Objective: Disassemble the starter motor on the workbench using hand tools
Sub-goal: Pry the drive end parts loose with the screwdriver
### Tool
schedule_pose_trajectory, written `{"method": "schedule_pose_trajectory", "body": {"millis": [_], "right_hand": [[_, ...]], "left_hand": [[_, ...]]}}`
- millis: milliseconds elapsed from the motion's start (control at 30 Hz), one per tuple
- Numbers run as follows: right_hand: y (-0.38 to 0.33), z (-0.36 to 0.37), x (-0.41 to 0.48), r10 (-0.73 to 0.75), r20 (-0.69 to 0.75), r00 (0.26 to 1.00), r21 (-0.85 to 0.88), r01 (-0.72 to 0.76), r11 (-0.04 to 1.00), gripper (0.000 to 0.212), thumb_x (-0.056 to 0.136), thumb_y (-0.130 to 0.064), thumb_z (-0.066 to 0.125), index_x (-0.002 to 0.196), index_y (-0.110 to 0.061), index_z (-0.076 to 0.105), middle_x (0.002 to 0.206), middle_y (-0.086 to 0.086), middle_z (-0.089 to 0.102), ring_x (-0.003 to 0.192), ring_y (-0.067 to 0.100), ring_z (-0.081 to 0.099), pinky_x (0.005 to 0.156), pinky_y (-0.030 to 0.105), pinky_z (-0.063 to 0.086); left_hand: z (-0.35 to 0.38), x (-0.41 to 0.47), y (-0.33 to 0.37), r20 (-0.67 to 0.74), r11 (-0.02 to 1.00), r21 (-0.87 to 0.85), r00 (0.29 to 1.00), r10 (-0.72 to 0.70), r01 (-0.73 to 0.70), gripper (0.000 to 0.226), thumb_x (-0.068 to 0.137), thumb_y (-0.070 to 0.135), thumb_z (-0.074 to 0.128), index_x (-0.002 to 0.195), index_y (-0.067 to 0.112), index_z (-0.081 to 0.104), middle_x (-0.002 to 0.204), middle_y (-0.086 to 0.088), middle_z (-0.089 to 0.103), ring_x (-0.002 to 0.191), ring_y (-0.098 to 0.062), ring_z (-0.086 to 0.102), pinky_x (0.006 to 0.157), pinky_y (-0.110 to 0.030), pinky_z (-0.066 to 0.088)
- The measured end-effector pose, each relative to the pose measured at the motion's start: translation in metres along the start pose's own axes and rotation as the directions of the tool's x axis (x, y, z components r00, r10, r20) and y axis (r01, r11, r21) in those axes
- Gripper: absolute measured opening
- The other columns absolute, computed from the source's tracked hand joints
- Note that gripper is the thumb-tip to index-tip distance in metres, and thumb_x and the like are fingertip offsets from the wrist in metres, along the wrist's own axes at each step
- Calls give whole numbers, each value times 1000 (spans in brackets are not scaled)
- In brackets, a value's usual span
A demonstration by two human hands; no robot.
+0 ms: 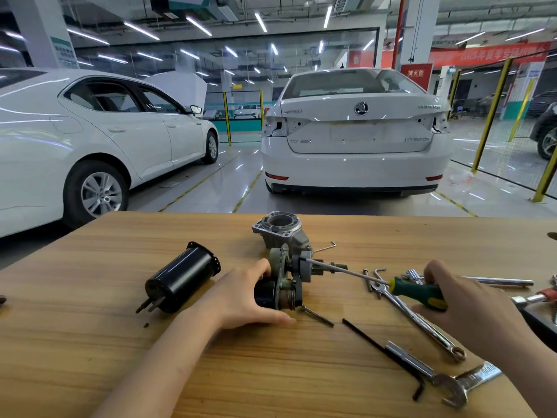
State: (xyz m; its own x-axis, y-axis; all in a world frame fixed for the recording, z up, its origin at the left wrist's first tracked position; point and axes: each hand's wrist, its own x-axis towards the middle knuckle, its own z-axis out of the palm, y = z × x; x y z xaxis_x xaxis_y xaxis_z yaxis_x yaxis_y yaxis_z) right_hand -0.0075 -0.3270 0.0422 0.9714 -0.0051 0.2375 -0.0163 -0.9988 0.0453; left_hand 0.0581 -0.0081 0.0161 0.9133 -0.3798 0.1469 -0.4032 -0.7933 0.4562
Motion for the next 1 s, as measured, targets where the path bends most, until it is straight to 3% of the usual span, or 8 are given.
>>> {"method": "schedule_pose_trajectory", "body": {"millis": [233, 567, 667, 833, 1000], "right_hand": [[-4, 1, -2, 0, 30, 1000, 60, -2, 998, 45, 83, -62, 48, 93, -36, 13, 74, -19, 42, 53, -6, 37, 38, 14, 26], [-7, -1, -6, -105, 81, 991, 202, 87, 975, 40, 83, -59, 50, 100, -37, 22, 73, -19, 46, 64, -4, 48, 47, 8, 37], [-7, -3, -7, -136, 85, 987, 196, 117, 974, 38, 84, -56, 51, 101, -39, 22, 75, -18, 48, 64, -3, 48, 49, 5, 36], [-9, 2, -4, -180, 61, 982, 138, 171, 976, 27, 85, -58, 46, 99, -41, 31, 79, -17, 49, 69, -2, 49, 46, 12, 33], [-10, 7, -2, -196, 26, 980, 84, 194, 977, 26, 83, -60, 45, 94, -41, 32, 77, -18, 48, 68, 0, 45, 44, 14, 29]], "left_hand": [[3, 0, -2, -52, 999, -39, 998, 28, -30, 46, 63, 79, 45, 79, 35, 45, 78, 11, 59, 71, -3, 55, 65, -27, 46], [6, 0, 4, -111, 999, 12, 993, 34, -33, 31, 67, 64, 42, 77, 35, 42, 74, 8, 57, 71, -9, 53, 64, -30, 43], [5, 1, 5, -111, 999, 22, 993, 34, -32, 35, 72, 56, 44, 89, 26, 50, 81, 6, 60, 76, -12, 55, 68, -34, 46], [4, 0, 2, -117, 996, 67, 991, 64, -57, 34, 75, 51, 44, 88, 20, 49, 78, 4, 58, 74, -16, 53, 65, -34, 43], [3, -2, -1, -135, 992, 81, 985, 107, -97, 44, 73, 60, 34, 87, 21, 48, 77, 4, 57, 74, -15, 53, 68, -35, 45]]}}
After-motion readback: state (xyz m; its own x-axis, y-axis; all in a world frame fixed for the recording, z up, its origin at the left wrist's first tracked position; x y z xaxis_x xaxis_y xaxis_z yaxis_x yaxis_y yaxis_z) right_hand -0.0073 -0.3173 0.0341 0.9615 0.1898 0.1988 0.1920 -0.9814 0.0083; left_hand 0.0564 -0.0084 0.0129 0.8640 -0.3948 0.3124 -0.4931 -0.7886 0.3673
